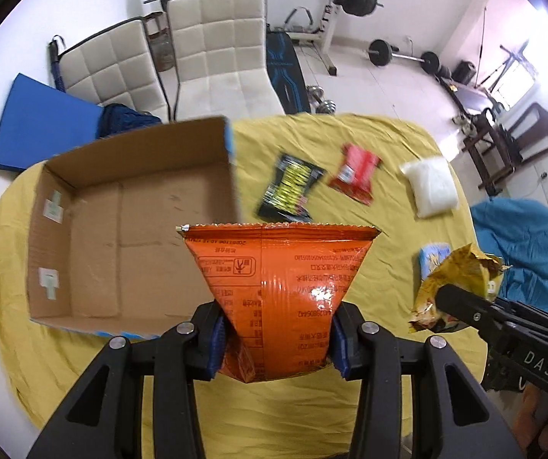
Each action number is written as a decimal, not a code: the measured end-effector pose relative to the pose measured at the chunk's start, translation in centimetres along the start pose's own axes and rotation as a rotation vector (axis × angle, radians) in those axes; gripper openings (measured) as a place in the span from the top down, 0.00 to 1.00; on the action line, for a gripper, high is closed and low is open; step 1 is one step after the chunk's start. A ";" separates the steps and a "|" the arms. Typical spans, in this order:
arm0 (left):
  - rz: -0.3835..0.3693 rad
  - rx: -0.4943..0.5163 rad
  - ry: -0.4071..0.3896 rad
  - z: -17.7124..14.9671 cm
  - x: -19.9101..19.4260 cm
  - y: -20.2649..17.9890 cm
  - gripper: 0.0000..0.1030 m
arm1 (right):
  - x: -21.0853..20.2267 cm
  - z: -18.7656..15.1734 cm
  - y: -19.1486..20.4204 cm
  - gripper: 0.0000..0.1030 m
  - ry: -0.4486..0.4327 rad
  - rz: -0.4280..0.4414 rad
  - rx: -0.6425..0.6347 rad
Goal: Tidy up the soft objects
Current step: 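Carry both chip bags over the cardboard box with both tools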
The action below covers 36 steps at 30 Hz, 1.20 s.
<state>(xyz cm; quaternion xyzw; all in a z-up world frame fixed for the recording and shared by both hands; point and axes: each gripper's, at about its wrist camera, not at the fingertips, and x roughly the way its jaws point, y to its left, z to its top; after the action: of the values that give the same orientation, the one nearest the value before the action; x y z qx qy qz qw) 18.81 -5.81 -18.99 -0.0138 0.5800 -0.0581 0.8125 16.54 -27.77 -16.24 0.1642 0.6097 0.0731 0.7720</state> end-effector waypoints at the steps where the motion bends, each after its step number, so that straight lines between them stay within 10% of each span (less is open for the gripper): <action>1: -0.001 -0.006 -0.005 0.4 -0.1 0.9 0.61 | 0.3 0.5 1.5 0.64 0.001 0.007 -0.015; 18: -0.116 -0.238 0.181 7.9 9.8 19.4 0.61 | 16.5 9.2 20.0 0.64 0.225 -0.064 -0.266; 36: -0.237 -0.221 0.343 10.7 19.6 21.7 0.61 | 30.1 11.7 22.2 0.63 0.381 -0.221 -0.315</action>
<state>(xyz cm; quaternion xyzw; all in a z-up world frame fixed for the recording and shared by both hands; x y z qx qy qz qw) 36.92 13.12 -35.91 -0.1603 0.7068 -0.0908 0.6830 37.15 0.53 -33.83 -0.0422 0.7394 0.1120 0.6625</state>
